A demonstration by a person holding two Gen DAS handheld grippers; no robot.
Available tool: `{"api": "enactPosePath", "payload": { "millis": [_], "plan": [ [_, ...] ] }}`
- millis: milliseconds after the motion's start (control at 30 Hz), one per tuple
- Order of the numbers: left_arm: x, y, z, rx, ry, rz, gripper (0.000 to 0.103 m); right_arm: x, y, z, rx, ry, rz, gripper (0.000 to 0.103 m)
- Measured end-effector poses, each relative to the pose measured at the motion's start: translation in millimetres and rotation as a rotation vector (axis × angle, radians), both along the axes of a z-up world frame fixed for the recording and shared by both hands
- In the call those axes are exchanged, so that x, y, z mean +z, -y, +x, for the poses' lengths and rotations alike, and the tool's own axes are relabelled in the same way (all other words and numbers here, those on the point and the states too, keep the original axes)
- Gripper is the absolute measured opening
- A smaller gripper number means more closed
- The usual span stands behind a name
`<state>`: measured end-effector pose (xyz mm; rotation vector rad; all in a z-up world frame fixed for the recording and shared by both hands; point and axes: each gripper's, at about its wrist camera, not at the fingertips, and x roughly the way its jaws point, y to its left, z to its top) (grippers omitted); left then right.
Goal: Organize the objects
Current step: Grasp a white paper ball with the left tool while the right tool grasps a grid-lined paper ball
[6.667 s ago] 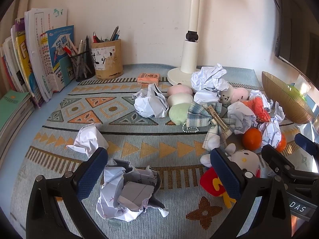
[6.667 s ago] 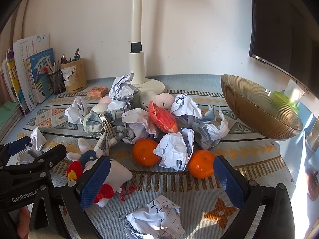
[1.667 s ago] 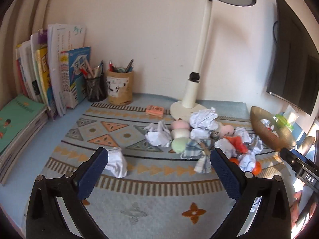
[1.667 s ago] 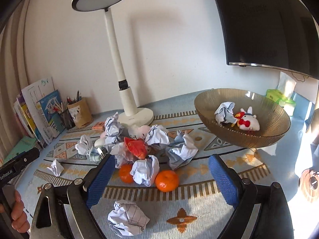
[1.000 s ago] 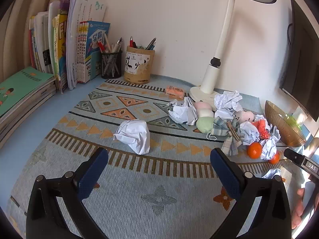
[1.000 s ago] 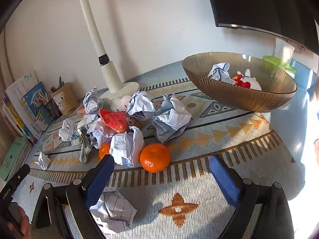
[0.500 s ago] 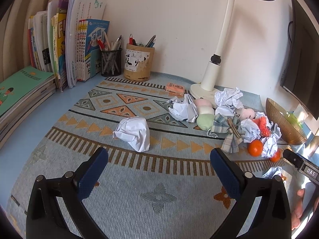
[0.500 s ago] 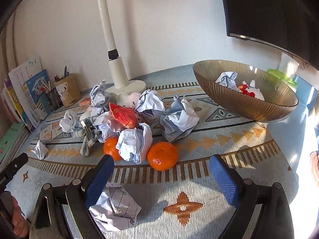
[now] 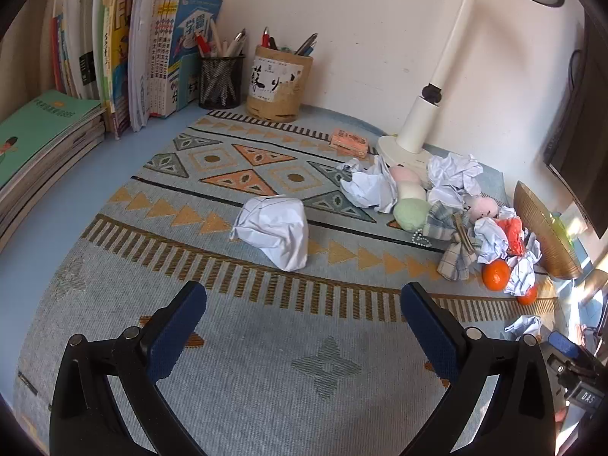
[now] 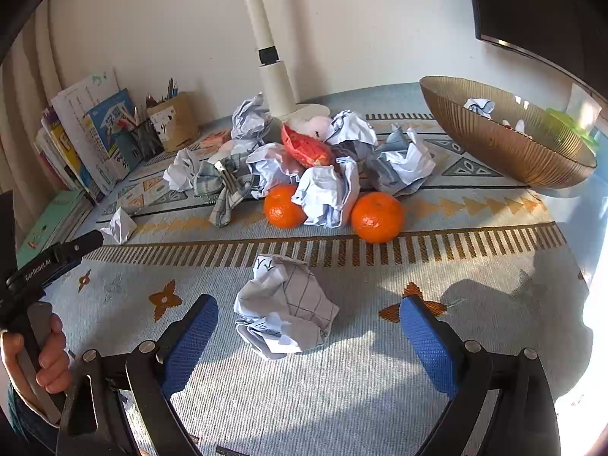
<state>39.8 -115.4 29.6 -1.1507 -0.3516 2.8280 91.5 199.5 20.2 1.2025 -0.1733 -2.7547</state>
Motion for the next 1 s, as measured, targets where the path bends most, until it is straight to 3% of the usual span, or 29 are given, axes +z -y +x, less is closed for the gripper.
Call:
{"api": "enactPosePath", "payload": {
  "millis": [67, 167, 300, 333, 367, 400, 467, 600, 800, 1000],
  "plan": [
    [-1, 12, -9, 0.011, 0.027, 0.01, 0.102, -2, 4, -4, 0.001, 0.012, 0.005, 0.092],
    [-3, 17, -30, -0.009, 0.057, 0.021, 0.102, -10, 8, -12, -0.006, 0.052, 0.028, 0.071],
    [-15, 2, -68, -0.001, 0.154, -0.074, 0.1, -15, 8, -17, 0.0, 0.065, 0.026, 0.06],
    [-18, 0, -74, 0.007, 0.162, -0.08, 0.093, -13, 10, -16, 0.008, 0.055, 0.033, 0.058],
    [-20, -1, -78, 0.004, 0.169, -0.081, 0.079, -12, 11, -15, 0.017, 0.043, 0.038, 0.057],
    [-21, -4, -79, 0.008, 0.166, -0.107, 0.077, -11, 12, -13, 0.026, 0.031, 0.038, 0.057],
    [-21, -12, -79, -0.006, 0.151, -0.167, 0.051, -8, 13, -11, 0.036, 0.013, 0.038, 0.057],
    [-5, -25, -59, -0.04, 0.056, -0.208, 0.049, 4, 11, -7, 0.037, -0.029, 0.04, 0.057],
    [12, -75, -28, -0.176, -0.002, -0.089, 0.049, 11, -10, -9, 0.001, -0.034, 0.038, 0.057],
    [6, -145, -4, -0.334, -0.015, -0.081, 0.049, 2, -35, -2, -0.037, -0.001, 0.016, 0.057]
  ]
}}
